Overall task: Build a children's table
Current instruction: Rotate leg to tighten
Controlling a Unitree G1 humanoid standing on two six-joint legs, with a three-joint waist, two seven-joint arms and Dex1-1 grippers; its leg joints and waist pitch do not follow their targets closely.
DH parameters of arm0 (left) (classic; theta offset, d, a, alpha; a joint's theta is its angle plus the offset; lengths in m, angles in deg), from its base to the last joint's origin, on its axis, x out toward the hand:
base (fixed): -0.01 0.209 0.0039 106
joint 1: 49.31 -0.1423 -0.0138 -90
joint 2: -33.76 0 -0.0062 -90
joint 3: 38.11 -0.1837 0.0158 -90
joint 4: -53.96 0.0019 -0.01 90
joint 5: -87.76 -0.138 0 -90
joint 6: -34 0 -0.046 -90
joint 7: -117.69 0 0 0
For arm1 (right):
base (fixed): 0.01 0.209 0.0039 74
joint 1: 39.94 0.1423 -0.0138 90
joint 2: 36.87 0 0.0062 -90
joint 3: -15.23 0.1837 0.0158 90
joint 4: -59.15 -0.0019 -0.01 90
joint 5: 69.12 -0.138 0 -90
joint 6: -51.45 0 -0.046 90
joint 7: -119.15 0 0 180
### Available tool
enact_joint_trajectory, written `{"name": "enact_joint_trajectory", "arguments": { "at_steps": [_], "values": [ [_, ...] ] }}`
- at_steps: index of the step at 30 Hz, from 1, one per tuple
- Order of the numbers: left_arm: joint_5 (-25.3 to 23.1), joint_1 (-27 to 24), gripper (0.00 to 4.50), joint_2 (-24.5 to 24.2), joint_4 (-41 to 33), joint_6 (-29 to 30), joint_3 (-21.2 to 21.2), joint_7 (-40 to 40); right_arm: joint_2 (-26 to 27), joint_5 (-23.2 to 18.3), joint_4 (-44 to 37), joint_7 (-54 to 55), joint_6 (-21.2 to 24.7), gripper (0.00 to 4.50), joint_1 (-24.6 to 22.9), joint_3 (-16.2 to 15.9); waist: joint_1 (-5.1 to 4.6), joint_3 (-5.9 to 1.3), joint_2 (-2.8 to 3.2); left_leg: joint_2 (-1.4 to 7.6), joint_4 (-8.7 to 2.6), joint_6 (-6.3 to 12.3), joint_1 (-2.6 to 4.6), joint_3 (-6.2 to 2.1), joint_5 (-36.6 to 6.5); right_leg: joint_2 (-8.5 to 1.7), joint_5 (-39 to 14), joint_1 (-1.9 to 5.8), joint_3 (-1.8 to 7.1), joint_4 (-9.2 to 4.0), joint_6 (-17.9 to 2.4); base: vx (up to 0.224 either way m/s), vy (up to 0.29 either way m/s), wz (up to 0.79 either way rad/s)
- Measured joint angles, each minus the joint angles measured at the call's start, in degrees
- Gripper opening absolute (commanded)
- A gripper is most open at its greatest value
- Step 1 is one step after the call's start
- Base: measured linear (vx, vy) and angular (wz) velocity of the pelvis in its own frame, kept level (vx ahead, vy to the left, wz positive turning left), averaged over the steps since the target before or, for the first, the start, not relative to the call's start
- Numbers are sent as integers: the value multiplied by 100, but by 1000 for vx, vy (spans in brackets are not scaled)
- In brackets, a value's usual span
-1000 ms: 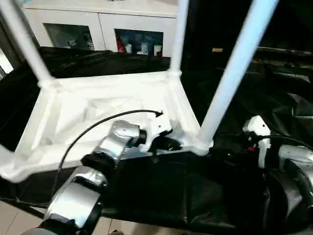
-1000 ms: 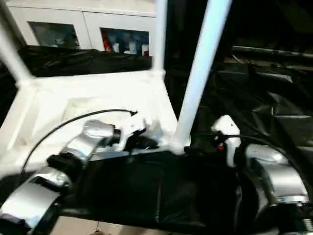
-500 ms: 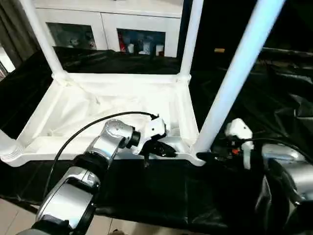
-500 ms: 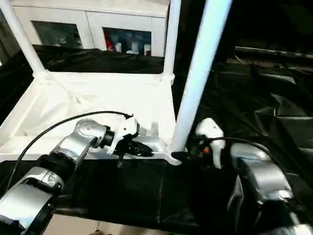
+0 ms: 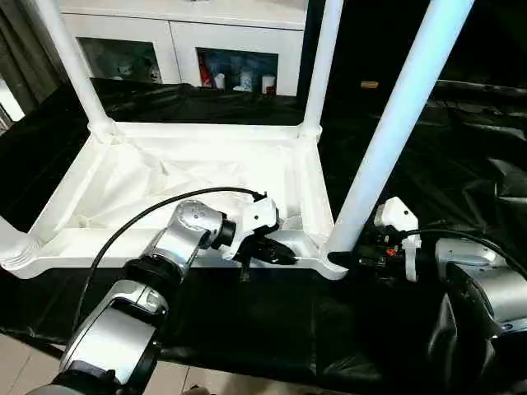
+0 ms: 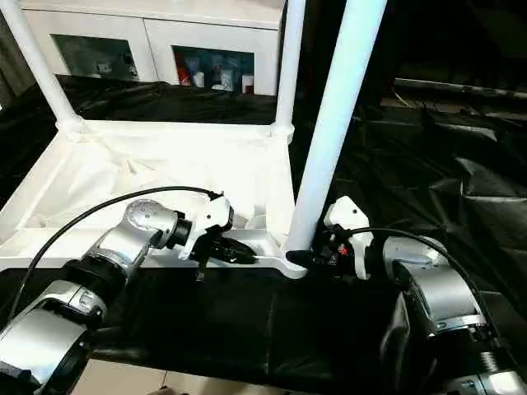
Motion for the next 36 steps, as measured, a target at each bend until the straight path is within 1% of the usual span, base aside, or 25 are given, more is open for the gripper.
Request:
{"name": "enact_joint_trajectory", "arguments": {
  "at_steps": [1, 2, 3, 5, 6, 7, 9, 12, 13, 14, 15, 16, 18, 21, 22, 23, 27, 28, 31, 34, 35, 36],
  "values": [
    [-26, 28, 0, 91, 65, 16, 6, 205, 178, 9, 83, 250, -15, 198, 10, 69, -3, -2, -4, 0, 5, -12, 8, 1, -7, -1, 1, 8, 3, 4, -2, 0, 0, 0],
    [-116, 107, 0, 195, 180, 70, 54, 690, 527, 90, 303, 816, -51, 198, 61, 236, -25, -9, -23, 1, 20, -28, 18, -2, -15, -1, 1, 17, 2, 17, -2, 0, 0, 0],
    [-174, 158, 0, 254, 230, 124, 67, 955, 746, 144, 419, 1185, -93, 198, 104, 327, -44, -10, -24, 1, 31, -28, 19, -4, -15, -1, 1, 18, 3, 20, -1, 0, 0, 0],
    [-253, 253, 0, 458, 370, 264, 115, 1531, 1183, 254, 615, 2063, -190, 196, 179, 469, -130, -10, -23, -5, 39, -28, 20, -2, -15, -4, -15, 21, 12, 9, 26, 0, 0, 0],
    [-264, 268, 0, 532, 395, 301, 126, 1700, 1292, 293, 657, 2306, -211, 196, 196, 504, -145, -10, -25, -5, 40, -28, 21, -2, -15, -4, -16, 28, 12, 0, 27, 0, 0, 0],
    [-302, 274, 0, 656, 415, 353, 127, 1966, 1477, 352, 714, 2718, -236, 196, 213, 565, -171, -14, -27, -5, 38, -28, 23, -3, -15, -4, -16, 37, 11, -21, 27, 0, 0, 0],
    [-391, 276, 0, 905, 486, 442, 123, 2442, 1886, 547, 782, 3573, -257, 196, 233, 673, -188, -29, -44, -7, 41, -27, 26, -3, -15, -4, -17, 48, 13, -30, 29, 0, 0, 0],
    [-461, 276, 0, 1071, 565, 460, 116, 2752, 2138, 729, 833, 4154, -349, 196, 252, 685, -204, -38, -49, -9, 40, -26, 41, -8, -16, -4, -22, 79, 11, -41, 36, 0, 0, 0],
    [-479, 277, 0, 1103, 589, 456, 115, 2837, 2216, 789, 866, 4295, -397, 196, 261, 687, -220, -43, -47, -10, 40, -26, 52, -12, -16, -4, -24, 81, 10, -42, 39, 0, 0, 0],
    [-499, 287, 0, 1133, 630, 446, 114, 2912, 2289, 908, 936, 4420, -477, 196, 284, 689, -255, -46, -41, -12, 38, -27, 79, -17, -17, -4, -25, 95, 7, -44, 41, 0, 0, 0],
    [-517, 298, 0, 1137, 650, 441, 114, 2933, 2309, 952, 969, 4442, -521, 230, 291, 688, -270, -46, -37, -13, 36, -27, 83, -21, -17, -4, -25, 101, 5, -47, 42, 0, 0, 0],
    [-525, 310, 0, 1140, 672, 431, 114, 2942, 2312, 975, 999, 4446, -564, 230, 296, 687, -281, -46, -34, -14, 31, -26, 84, -23, -17, -4, -26, 103, 4, -50, 42, 0, 0, 0],
    [-537, 326, 0, 1140, 683, 425, 114, 2948, 2312, 995, 1059, 4447, -642, 265, 318, 676, -294, -41, -26, -16, 17, -26, 80, -29, -17, -4, -26, 105, -1, -69, 43, 0, 0, 0],
    [-564, 343, 0, 1122, 678, 407, 111, 2863, 2289, 995, 1150, 4388, -674, 276, 358, 655, -310, -39, -32, -16, 12, -26, 53, -41, -17, -2, -26, 103, -10, -94, 43, 0, 0, 0],
    [-565, 349, 0, 1092, 668, 407, 105, 2800, 2230, 994, 1165, 4304, -677, 299, 378, 619, -317, -39, -32, -16, 13, -26, 41, -41, -17, -1, -26, 100, -10, -101, 43, 0, 0, 0],
    [-563, 362, 0, 1052, 651, 403, 105, 2687, 2140, 986, 1166, 4152, -676, 307, 392, 576, -323, -39, -32, -16, 12, -25, 25, -42, -17, -1, -24, 97, -11, -110, 41, 0, 0, 0],
    [-468, 365, 0, 877, 554, 416, 82, 2149, 1749, 946, 1122, 3354, -644, 307, 393, 433, -326, -38, -35, -16, 13, -17, 12, -37, -23, 0, 10, 100, -6, -109, 11, 13, 0, 0],
    [-454, 362, 0, 765, 465, 412, 28, 1857, 1540, 808, 1008, 2941, -500, 307, 382, 433, -327, -38, -37, -15, 3, -10, 13, -33, -30, 0, 19, 99, -8, -109, 2, 51, -1, -1],
    [-439, 342, 0, 520, 309, 357, -34, 1179, 1141, 534, 881, 2067, -390, 307, 351, 355, -281, -37, -32, -8, -38, 2, 13, -31, -26, 4, 8, 89, -19, -98, 17, 72, -27, 3],
    [-440, 330, 0, 272, 197, 190, -175, 589, 651, 401, 553, 1228, -405, 307, 164, 126, -143, -35, -27, -3, -46, 22, 14, -19, -20, 3, -42, 64, -21, -40, 8, 18, -10, 1],
    [-439, 320, 0, 145, 132, 130, -239, 263, 356, 322, 371, 777, -396, 307, 72, -16, -111, -34, -24, -4, -49, 22, 17, -17, -21, 2, -53, 63, -19, -32, 5, 0, 0, 0],
    [-439, 308, 0, 76, 110, 112, -245, 94, 247, 282, 299, 549, -389, 307, 21, -63, -100, -33, -26, -1, -49, 22, 22, -15, -20, 3, -55, 66, -19, -28, 4, 0, 0, 0]
  ]
}}
